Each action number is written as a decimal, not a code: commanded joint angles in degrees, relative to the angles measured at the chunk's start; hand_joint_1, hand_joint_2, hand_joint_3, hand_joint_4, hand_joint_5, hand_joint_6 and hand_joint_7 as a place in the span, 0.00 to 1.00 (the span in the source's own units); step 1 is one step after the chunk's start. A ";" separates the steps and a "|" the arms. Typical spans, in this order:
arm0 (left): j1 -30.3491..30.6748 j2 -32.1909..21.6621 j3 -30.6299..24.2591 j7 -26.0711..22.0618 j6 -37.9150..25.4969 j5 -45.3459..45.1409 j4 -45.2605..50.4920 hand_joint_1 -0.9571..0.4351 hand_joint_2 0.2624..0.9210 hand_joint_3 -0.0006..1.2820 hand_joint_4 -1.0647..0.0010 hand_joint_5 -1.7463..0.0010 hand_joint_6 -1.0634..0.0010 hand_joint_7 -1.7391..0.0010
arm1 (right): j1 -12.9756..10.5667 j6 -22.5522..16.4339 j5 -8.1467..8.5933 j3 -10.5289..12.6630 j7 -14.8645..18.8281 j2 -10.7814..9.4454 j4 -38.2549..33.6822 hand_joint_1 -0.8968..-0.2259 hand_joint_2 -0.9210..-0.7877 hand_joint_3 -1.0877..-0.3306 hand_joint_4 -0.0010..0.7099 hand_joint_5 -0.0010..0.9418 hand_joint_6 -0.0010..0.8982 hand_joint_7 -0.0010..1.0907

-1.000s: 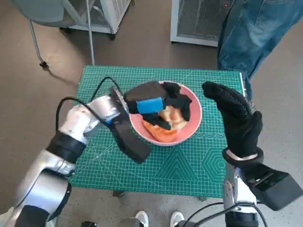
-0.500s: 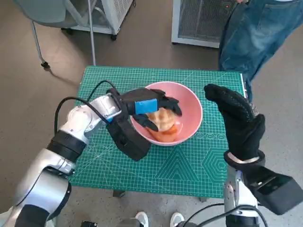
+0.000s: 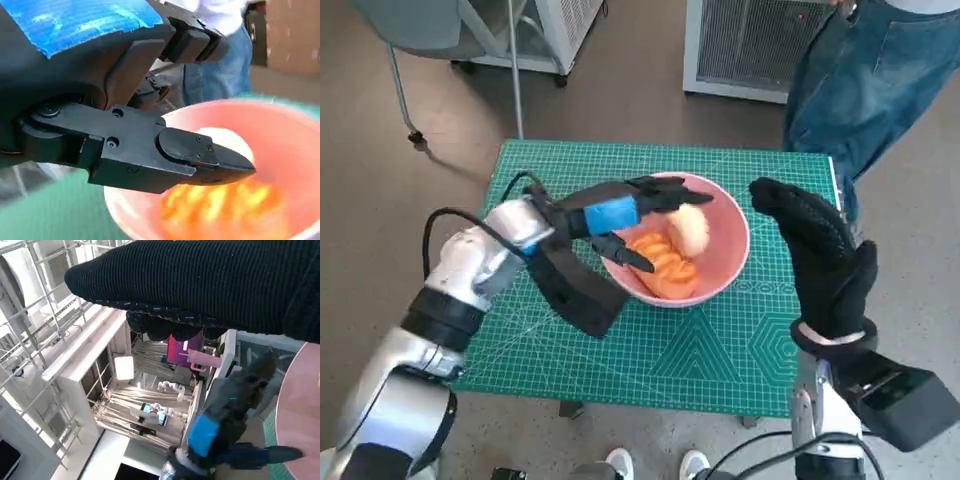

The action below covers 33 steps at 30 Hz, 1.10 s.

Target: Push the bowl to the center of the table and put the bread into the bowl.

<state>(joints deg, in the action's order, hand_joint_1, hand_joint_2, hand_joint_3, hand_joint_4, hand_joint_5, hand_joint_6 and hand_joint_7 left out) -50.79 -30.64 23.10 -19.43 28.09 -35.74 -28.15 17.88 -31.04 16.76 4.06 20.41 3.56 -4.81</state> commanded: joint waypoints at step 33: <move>27.04 17.60 -31.91 -10.54 -1.62 58.13 15.32 0.54 0.99 0.00 0.84 0.99 0.73 0.98 | 10.85 -1.96 -11.09 1.54 -7.40 1.73 -3.91 0.38 0.00 0.32 0.32 0.03 0.00 0.60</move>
<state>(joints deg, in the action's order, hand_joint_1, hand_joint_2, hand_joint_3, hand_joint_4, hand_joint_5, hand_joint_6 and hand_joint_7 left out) -24.55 -13.63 -8.62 -29.38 26.27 21.48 -14.15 28.88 -32.98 7.45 5.67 14.47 5.03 -7.44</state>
